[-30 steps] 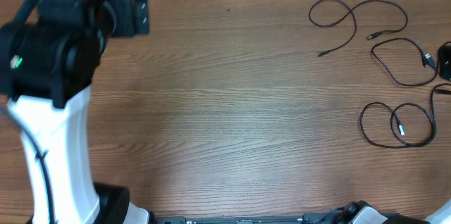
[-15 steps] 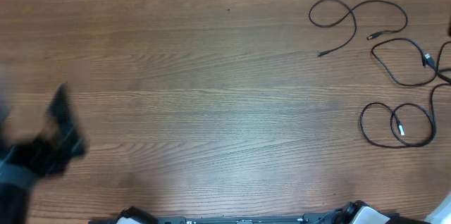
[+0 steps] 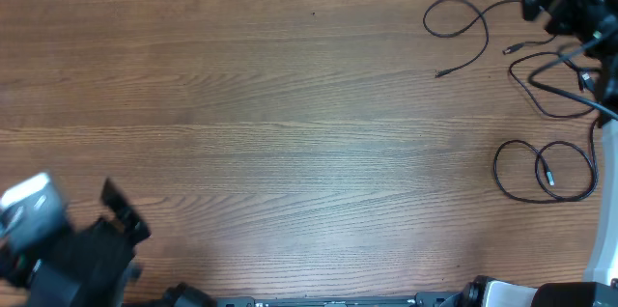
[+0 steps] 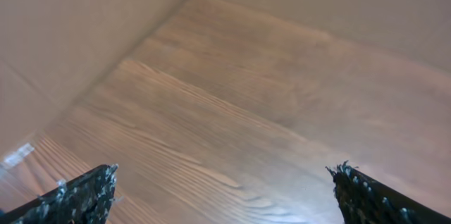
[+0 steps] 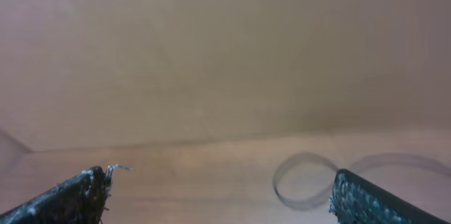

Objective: Untangle cables

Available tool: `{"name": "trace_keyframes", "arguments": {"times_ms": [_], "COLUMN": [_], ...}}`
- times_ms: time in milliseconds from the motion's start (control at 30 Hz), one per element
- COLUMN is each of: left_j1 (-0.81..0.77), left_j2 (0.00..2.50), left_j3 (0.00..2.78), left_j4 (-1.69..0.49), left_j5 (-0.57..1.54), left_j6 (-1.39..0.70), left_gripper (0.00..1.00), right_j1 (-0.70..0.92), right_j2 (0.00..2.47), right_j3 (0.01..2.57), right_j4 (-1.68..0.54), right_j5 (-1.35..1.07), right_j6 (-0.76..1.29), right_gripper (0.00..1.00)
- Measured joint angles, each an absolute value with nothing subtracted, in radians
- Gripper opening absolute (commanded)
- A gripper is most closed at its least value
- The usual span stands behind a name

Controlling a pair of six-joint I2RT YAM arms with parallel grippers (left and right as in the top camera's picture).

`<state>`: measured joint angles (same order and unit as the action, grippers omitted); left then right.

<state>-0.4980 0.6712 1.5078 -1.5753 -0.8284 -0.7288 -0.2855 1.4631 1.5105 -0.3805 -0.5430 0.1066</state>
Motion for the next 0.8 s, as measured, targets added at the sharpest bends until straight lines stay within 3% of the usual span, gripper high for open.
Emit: {"name": "trace_keyframes", "arguments": {"times_ms": [133,333,600,800], "left_j1": [-0.498,-0.478,-0.47,-0.47], "left_j2": [0.46,0.217,0.202,0.202], "left_j3": [1.503,1.349,1.074,1.02], "left_j4": [-1.457,-1.137,-1.0,-1.002], "left_j5": [-0.831,-0.667,-0.293,-0.171], "left_j6": [-0.709,-0.424,-0.172,-0.119], "left_gripper": [1.0,1.0,1.0,1.0], "right_j1": [-0.23,-0.195,-0.194,-0.194], "right_j2": [1.467,1.48,1.501,1.501], "right_j3": [1.511,1.511,1.511,1.511], "right_j4": [-0.246,-0.208,-0.196,-0.187], "right_j5": [-0.543,-0.526,-0.509,-0.505], "right_j6": [0.14,0.173,0.184,0.183], "right_gripper": [1.0,1.0,1.0,1.0]}}
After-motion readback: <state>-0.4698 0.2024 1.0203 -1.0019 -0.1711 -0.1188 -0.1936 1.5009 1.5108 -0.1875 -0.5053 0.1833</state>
